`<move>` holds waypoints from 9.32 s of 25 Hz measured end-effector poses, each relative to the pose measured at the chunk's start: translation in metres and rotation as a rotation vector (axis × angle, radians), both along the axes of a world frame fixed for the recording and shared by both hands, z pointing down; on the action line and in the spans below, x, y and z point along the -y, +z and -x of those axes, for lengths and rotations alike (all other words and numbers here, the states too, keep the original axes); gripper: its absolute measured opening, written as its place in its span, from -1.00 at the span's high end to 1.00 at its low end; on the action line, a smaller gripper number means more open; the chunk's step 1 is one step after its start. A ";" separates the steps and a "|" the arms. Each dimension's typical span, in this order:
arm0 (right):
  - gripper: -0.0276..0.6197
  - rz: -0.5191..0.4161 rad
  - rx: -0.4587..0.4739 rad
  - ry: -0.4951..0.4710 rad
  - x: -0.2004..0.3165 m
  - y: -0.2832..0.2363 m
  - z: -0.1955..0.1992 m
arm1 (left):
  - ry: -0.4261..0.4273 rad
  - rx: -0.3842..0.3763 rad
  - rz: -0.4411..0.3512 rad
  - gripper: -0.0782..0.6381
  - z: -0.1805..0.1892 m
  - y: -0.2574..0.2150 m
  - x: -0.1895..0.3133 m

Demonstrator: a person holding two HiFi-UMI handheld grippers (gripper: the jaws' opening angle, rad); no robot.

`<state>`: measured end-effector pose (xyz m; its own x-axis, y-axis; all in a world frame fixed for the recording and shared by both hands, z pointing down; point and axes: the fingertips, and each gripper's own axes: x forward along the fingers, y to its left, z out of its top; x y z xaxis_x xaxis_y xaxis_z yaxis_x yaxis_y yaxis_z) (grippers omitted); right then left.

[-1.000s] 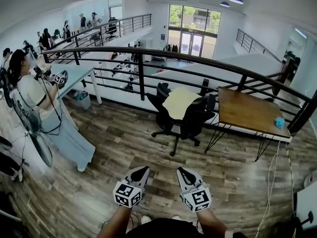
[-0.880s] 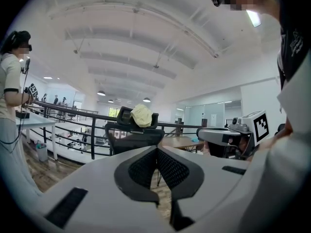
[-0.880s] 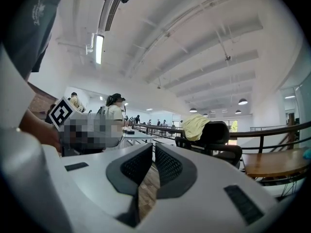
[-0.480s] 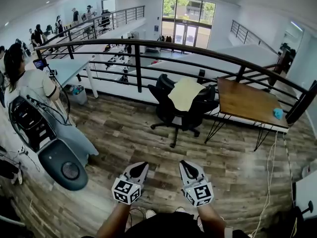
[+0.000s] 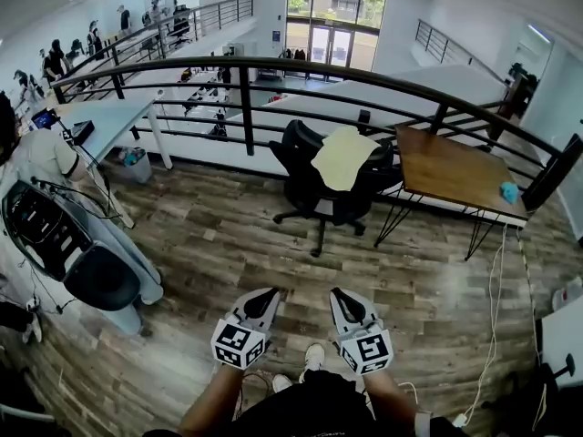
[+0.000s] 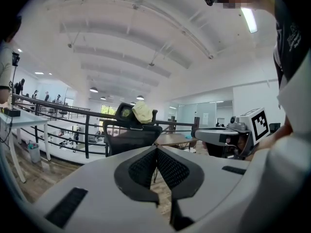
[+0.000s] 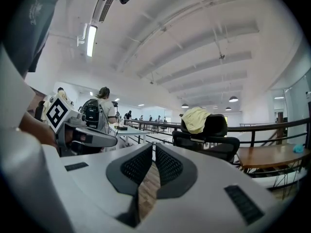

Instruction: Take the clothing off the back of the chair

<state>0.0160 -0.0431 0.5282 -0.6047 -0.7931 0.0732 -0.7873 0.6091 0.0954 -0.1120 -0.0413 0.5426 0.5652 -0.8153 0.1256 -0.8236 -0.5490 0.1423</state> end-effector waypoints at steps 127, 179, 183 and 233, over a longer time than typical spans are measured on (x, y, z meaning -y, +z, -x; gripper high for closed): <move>0.62 -0.104 0.039 0.453 0.329 -0.082 -0.025 | 0.116 -0.032 -0.085 0.74 0.009 -0.052 0.304; 0.70 -0.442 0.144 0.258 0.240 -0.233 -0.061 | 0.053 -0.070 -0.301 0.75 -0.028 -0.169 0.267; 0.70 -0.454 0.138 0.225 0.222 -0.236 -0.065 | 0.030 -0.064 -0.307 0.74 -0.038 -0.171 0.257; 0.69 -0.193 0.029 0.250 0.085 -0.119 -0.038 | 0.047 -0.035 -0.199 0.75 -0.019 -0.106 0.121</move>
